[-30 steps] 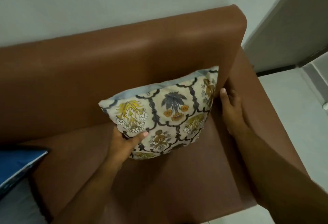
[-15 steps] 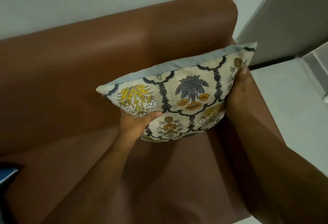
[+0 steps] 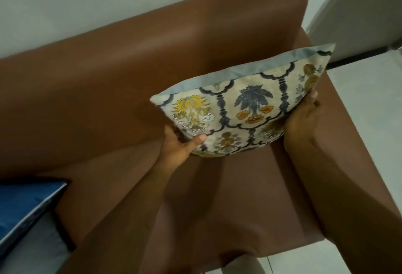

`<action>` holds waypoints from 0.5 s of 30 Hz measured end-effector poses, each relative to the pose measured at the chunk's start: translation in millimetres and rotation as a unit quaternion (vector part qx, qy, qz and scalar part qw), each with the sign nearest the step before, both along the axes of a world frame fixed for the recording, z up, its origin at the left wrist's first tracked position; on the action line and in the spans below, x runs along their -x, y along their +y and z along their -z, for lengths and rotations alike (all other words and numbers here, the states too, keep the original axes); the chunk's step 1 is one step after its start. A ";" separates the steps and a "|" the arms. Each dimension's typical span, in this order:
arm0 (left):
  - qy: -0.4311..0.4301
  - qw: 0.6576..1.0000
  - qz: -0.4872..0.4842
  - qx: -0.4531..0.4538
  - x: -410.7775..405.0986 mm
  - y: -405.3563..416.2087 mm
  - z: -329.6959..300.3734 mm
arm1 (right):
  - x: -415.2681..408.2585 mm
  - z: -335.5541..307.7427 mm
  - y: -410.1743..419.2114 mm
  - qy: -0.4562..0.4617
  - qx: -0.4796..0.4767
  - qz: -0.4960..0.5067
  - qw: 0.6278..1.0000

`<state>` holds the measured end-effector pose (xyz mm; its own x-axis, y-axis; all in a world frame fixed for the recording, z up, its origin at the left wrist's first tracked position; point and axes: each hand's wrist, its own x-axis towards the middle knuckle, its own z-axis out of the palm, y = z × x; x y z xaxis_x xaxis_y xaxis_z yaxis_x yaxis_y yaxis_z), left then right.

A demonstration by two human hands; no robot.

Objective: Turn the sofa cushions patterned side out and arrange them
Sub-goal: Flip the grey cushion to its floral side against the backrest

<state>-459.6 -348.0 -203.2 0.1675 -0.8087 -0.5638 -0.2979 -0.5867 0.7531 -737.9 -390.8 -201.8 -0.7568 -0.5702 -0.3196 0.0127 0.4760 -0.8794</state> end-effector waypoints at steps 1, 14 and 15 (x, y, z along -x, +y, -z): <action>-0.009 1.000 -0.004 -0.011 -10.9 10.2 -6.5 | -20.6 -7.2 15.9 0.008 -0.007 0.015 1.000; -0.299 0.952 -0.066 -0.022 -364.5 172.5 -129.3 | -434.0 -40.7 165.0 -0.108 -0.055 -0.449 0.885; -0.332 0.941 -0.066 -0.014 -395.9 183.9 -135.3 | -462.8 -45.0 169.6 -0.114 -0.060 -0.470 0.873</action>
